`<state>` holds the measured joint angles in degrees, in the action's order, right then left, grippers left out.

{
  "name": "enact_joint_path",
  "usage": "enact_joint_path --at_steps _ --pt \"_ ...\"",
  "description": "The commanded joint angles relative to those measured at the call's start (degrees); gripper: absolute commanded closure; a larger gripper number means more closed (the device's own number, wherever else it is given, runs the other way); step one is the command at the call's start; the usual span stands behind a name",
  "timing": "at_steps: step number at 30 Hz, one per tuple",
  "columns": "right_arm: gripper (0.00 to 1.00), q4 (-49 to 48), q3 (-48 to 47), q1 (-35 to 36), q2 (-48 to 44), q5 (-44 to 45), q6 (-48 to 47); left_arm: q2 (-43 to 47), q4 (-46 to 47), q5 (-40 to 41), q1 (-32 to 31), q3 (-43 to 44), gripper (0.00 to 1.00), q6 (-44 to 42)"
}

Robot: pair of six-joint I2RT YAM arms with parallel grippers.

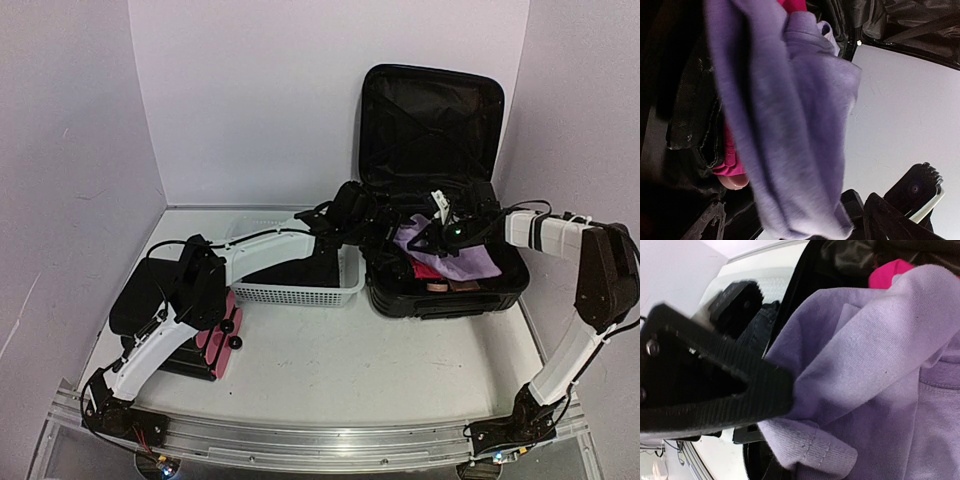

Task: Open, take out, and arrange the luggage

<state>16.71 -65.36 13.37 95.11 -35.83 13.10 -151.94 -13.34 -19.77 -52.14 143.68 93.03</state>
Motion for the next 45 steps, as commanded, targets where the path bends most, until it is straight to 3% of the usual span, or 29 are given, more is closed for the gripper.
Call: enact_joint_path --at_steps 1,4,10,16,19,25,30,32,35,38,42,45 --pt "1.00 -3.35 0.72 1.75 -3.77 -4.06 -2.38 -1.39 2.05 -0.04 0.10 2.47 0.03 -1.36" --pt "1.00 -3.72 1.80 2.15 -4.69 -4.59 -3.39 -1.65 2.14 0.32 0.26 2.53 0.04 -2.03" --pt "1.00 -3.75 3.84 2.58 -6.14 -3.91 -5.90 -3.02 2.14 -1.67 0.68 2.29 0.18 -1.53" --pt "1.00 -3.67 5.42 2.71 -8.94 -4.82 -8.27 -3.67 2.09 -2.55 1.40 1.40 0.18 -2.98" --pt "1.00 -3.27 5.67 2.77 -9.13 -5.70 -8.36 -4.15 2.09 -2.15 1.43 2.29 0.23 -3.90" --pt "1.00 -2.42 6.45 3.55 -9.17 -5.09 -9.03 -2.75 2.01 -1.25 1.59 1.57 0.46 -7.48" --pt "0.98 -2.00 7.11 4.11 -9.28 -4.59 -8.75 -1.04 1.84 -1.60 2.16 1.26 0.76 -14.97" --pt "0.91 -1.82 7.60 4.09 -9.81 -3.68 -7.80 0.02 1.83 -2.45 2.22 0.65 0.88 -18.26" --pt "0.68 -1.56 8.26 4.12 -11.56 -1.50 -4.76 2.03 1.72 -3.04 2.22 -0.31 1.00 -24.09" --pt "0.39 1.83 6.58 4.12 -13.73 2.62 -1.20 5.10 1.14 -3.68 2.30 -2.26 1.00 -29.63" --pt "0.13 8.48 4.08 3.68 -19.83 10.58 1.48 10.09 0.70 -6.38 2.39 -6.15 1.00 -35.82" --pt "0.07 12.34 2.38 2.14 -22.81 15.48 3.38 13.76 -0.14 -8.55 2.69 -10.13 1.00 -40.54"
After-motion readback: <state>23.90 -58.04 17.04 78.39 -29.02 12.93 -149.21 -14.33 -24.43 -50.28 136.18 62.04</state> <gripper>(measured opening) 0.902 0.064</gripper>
